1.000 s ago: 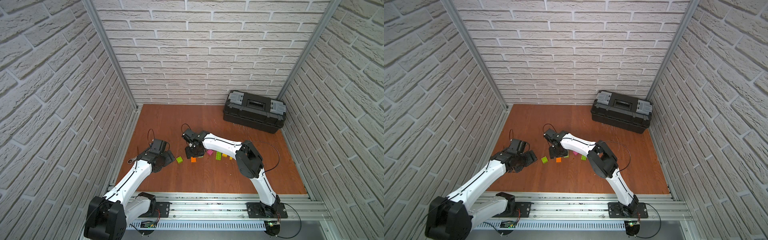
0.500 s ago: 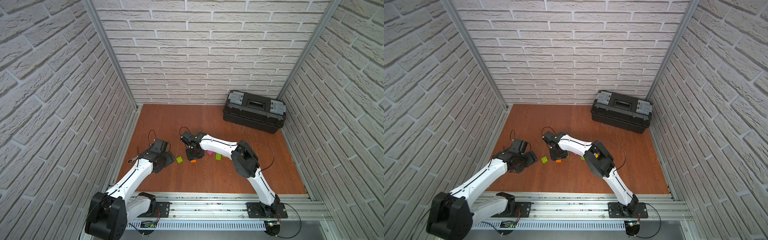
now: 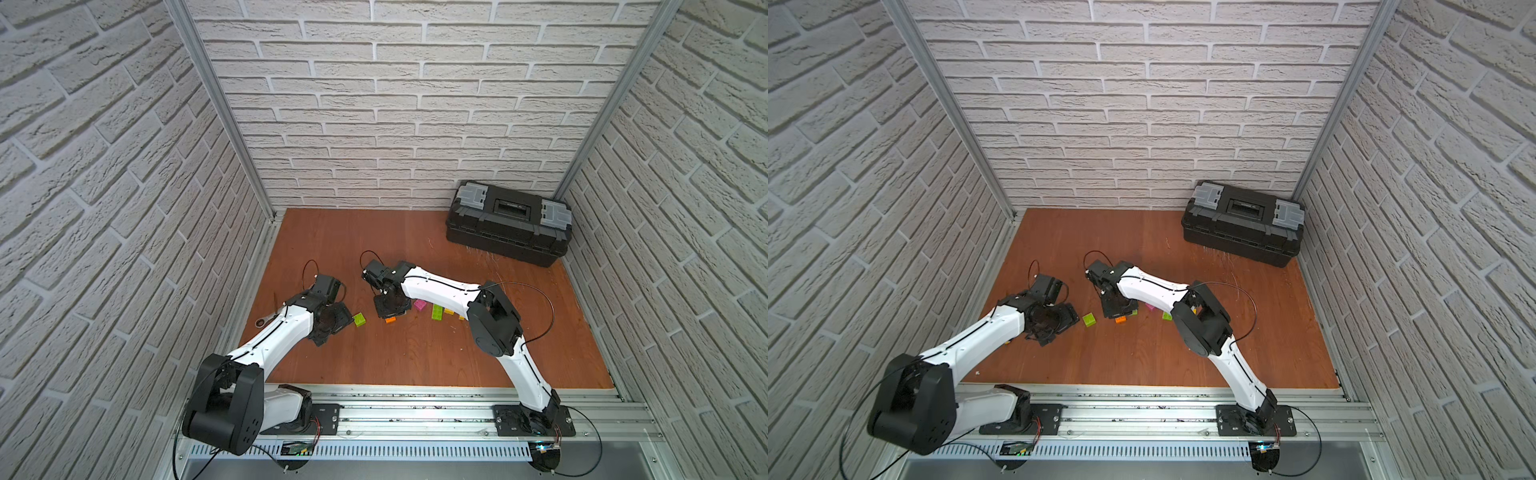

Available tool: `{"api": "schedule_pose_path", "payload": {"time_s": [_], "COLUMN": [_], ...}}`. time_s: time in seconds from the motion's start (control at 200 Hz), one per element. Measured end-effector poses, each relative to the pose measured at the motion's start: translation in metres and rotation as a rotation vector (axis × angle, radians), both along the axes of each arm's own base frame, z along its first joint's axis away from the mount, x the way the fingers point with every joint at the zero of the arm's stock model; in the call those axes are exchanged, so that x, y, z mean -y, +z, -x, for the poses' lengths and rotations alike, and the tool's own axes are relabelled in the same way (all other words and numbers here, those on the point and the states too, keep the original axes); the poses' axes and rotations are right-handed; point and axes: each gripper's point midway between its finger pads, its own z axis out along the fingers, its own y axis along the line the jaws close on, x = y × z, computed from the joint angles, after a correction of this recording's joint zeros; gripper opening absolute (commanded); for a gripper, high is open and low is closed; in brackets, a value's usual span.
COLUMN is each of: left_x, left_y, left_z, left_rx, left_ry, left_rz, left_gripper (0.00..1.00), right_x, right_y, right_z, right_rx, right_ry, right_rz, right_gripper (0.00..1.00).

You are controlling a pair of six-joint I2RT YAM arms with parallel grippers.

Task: Assemble a carrot with lego
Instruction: Pick up the lego brick from the center of the board, then adjust the lego brick at the center of the board.

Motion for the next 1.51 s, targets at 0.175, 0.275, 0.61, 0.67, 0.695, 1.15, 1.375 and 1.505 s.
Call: {"api": "schedule_pose_path", "payload": {"time_s": [0.175,0.275,0.61,0.67,0.695,1.15,1.375,1.505], "left_x": [0.001,0.002,0.018,0.021,0.023,0.063,0.086,0.091], "left_y": [0.001,-0.005,-0.019,-0.019,-0.019,-0.029,-0.027,-0.028], "left_z": [-0.008,-0.009,-0.029,-0.036,-0.039,-0.063,-0.070,-0.066], "left_rx": [-0.002,-0.023,-0.072,-0.067,-0.065,-0.046,0.015,0.032], "left_ry": [0.029,0.041,0.028,0.026,0.024,-0.050,-0.014,0.017], "left_rz": [0.006,0.007,0.039,0.045,0.047,0.067,0.123,0.141], "left_gripper": [0.76,0.73,0.51,0.46,0.43,0.24,0.21,0.20], "right_x": [0.008,0.010,0.025,0.030,0.032,0.051,0.050,0.051], "right_y": [0.004,0.012,0.048,0.057,0.061,0.102,0.090,0.087], "right_z": [-0.001,-0.001,0.002,0.004,0.004,0.019,0.025,0.028], "right_rx": [-0.008,-0.004,0.018,0.025,0.027,0.063,0.032,0.019], "right_ry": [0.002,0.009,0.027,0.033,0.033,0.123,0.139,0.135], "right_rz": [0.007,0.002,-0.040,-0.051,-0.057,-0.150,-0.161,-0.167], "right_gripper": [0.02,0.02,0.02,0.02,0.02,0.02,0.02,0.02]}}
